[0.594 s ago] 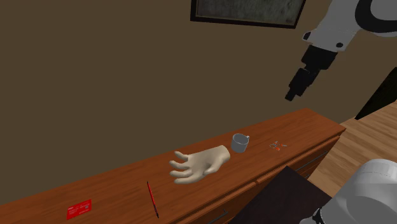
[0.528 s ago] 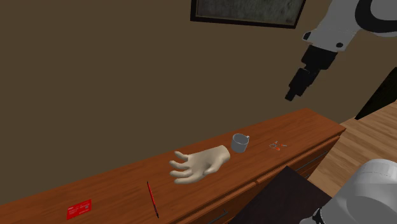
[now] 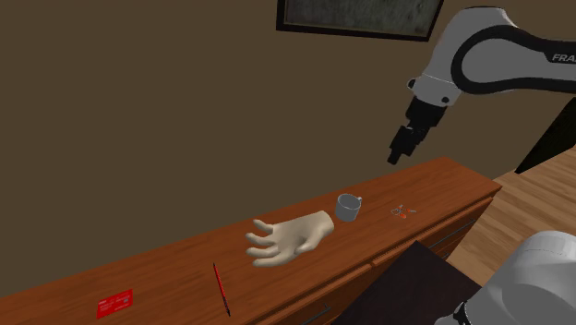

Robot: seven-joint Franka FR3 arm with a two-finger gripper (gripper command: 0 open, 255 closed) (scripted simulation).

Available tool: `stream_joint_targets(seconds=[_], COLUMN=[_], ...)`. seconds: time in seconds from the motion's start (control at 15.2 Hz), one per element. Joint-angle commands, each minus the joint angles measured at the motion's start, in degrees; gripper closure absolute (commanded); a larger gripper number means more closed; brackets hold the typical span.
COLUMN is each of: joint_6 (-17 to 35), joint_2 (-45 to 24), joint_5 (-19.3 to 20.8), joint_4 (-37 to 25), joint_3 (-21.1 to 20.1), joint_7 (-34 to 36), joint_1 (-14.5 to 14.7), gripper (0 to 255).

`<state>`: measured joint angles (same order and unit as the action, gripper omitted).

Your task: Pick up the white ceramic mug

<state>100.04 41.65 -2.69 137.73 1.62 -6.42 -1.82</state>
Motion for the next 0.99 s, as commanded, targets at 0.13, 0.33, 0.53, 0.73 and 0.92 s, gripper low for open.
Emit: stream_joint_targets(seconds=[0.13, 0.33, 0.53, 0.73, 0.92], joint_6=[7.62, 13.42, 19.17, 24.79, 30.15], joint_2=[-4.52, -9.05, -14.24, -20.01, -26.25], joint_5=[1.01, 1.64, 2.22, 2.73, 3.15], joint_4=[3.52, 5.16, 6.09, 6.29, 5.76], joint_3=[0.73, 1.18, 1.67, 2.16, 2.66], joint_7=[-1.32, -2.09, -2.8, -3.49, -4.14], joint_1=[-0.51, -0.83, -1.14, -1.44, -1.72], gripper=[0, 0, 0, 0, 0])
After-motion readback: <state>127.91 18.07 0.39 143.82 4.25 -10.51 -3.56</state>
